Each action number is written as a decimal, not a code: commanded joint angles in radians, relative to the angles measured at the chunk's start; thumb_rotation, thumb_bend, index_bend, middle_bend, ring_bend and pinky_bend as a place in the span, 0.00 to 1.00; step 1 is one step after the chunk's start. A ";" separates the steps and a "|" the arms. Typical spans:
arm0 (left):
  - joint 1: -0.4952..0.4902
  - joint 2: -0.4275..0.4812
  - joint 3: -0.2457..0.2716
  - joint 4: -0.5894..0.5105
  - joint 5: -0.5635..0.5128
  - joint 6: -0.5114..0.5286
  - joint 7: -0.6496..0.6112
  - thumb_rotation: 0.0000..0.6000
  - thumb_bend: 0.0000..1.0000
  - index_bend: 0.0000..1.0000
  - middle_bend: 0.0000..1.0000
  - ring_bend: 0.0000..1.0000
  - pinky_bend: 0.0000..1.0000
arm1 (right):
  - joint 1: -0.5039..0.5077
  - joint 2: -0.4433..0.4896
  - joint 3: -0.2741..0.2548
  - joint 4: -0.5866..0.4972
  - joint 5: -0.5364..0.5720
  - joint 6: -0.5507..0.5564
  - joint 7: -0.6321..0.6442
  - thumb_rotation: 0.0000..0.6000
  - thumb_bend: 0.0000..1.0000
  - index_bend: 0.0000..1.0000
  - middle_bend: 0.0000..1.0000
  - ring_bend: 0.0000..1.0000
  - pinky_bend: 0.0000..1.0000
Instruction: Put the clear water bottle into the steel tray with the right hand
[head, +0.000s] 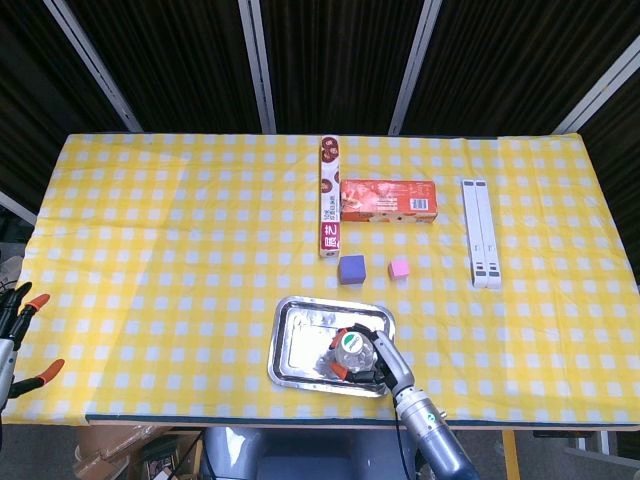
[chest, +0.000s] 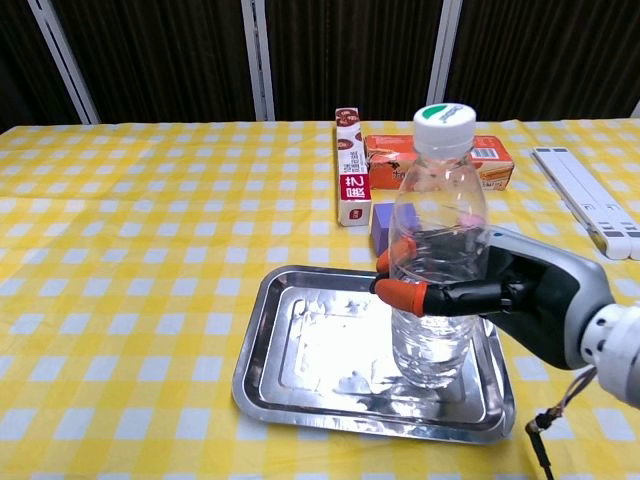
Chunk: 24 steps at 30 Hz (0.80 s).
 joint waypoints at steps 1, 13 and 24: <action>0.000 -0.001 0.001 0.000 0.002 0.001 0.001 1.00 0.22 0.13 0.00 0.00 0.00 | 0.004 -0.037 0.008 0.029 0.015 0.018 -0.024 1.00 0.58 0.74 0.54 0.22 0.00; -0.001 0.001 0.000 0.002 0.000 0.001 -0.005 1.00 0.22 0.13 0.00 0.00 0.00 | -0.017 -0.125 0.019 0.090 -0.004 0.085 -0.044 1.00 0.58 0.74 0.54 0.22 0.00; 0.000 0.004 0.001 0.002 0.001 0.005 -0.014 1.00 0.22 0.13 0.00 0.00 0.00 | -0.047 -0.195 -0.023 0.132 -0.037 0.118 -0.067 1.00 0.58 0.74 0.54 0.22 0.00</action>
